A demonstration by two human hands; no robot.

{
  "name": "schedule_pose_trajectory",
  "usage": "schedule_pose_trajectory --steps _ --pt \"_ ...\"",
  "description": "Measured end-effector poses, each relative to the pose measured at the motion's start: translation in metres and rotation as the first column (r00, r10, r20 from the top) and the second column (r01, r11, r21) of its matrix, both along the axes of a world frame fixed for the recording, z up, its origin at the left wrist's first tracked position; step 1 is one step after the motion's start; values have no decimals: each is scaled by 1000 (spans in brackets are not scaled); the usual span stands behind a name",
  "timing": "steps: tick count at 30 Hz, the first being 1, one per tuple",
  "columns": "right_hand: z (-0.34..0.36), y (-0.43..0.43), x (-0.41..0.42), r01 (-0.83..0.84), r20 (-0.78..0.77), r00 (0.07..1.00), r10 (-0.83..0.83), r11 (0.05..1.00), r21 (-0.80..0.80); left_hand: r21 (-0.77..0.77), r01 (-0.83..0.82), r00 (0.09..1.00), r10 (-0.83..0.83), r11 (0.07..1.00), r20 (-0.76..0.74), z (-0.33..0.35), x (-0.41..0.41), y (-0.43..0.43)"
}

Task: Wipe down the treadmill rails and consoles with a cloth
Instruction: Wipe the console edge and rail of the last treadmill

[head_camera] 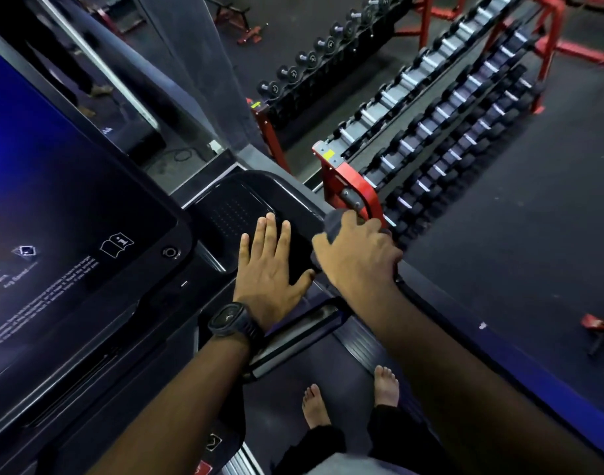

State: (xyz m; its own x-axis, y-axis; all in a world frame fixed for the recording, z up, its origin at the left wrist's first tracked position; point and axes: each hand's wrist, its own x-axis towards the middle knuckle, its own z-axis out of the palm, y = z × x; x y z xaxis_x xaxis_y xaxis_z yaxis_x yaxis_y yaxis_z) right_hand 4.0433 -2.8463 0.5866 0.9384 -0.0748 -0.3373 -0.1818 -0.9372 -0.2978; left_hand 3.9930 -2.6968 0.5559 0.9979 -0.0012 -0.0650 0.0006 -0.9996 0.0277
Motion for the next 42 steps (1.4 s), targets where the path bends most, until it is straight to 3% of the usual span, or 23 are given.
schedule_pose_trajectory --steps 3,5,10,21,23,29,34,39,42 --pt "-4 6 -11 -163 209 961 180 982 -95 -8 10 1000 -10 1000 -6 1 2 0" --pt "-6 5 -7 -232 269 929 253 967 -107 -38 20 1000 -20 999 -13 1 1 1" --pt "-16 3 -44 -304 293 869 399 897 -319 -45 49 997 -52 998 -55 6 -7 9" --pt "-24 8 -34 -500 256 687 680 698 -513 -9 57 992 -58 998 -114 14 -24 28" --pt "-16 18 -21 -503 272 678 683 701 -506 16 64 990 -61 998 -127 16 -23 30" --pt "-24 21 -29 -447 216 762 610 737 -507 106 75 990 -61 992 -130 17 -29 32" --pt "-10 34 -19 -297 261 869 421 864 -406 256 131 988 -103 958 -118 22 -37 42" --pt "-14 49 -53 -315 212 859 466 807 -499 390 191 980 -151 901 -133 31 -48 61" --pt "2 64 -58 -252 260 905 337 916 -312 452 243 970 -199 858 -142 37 -52 70"
